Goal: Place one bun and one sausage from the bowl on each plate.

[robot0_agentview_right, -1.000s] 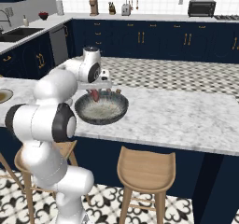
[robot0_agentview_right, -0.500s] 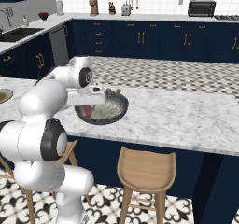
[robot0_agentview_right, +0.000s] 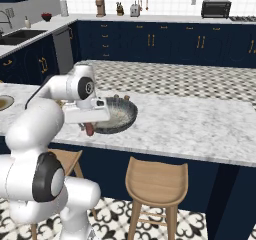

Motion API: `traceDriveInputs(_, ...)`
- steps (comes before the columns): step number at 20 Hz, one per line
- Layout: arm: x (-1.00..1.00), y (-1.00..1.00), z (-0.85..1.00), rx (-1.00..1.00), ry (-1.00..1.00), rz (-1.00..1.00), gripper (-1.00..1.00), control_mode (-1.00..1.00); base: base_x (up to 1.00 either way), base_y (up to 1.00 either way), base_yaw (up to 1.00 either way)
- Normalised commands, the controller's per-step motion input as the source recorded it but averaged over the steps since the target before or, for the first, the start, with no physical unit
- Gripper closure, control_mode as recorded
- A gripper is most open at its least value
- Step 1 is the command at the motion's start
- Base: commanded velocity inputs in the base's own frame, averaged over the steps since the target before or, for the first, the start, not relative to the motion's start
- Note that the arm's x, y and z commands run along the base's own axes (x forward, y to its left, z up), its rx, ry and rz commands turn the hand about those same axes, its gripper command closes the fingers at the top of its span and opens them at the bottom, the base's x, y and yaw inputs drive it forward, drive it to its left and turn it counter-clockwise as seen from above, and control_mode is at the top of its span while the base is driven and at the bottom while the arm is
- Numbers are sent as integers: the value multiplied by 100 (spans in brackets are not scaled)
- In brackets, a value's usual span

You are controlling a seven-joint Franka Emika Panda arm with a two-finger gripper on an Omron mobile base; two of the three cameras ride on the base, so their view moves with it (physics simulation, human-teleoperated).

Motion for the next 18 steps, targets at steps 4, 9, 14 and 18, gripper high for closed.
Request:
traceDriveInputs(4, 0, 0, 0, 0, 0, 0, 100, -100, 0, 0, 0)
traceDriveInputs(9, -5, 0, -1, 0, 0, 0, 100, 100, -10, 4, 0)
traceDriveInputs(14, 0, 0, 0, 0, 0, 0, 100, 100, -53, 77, 0)
traceDriveInputs(18, 0, 0, 0, 0, 0, 0, 100, 100, -8, 100, -2)
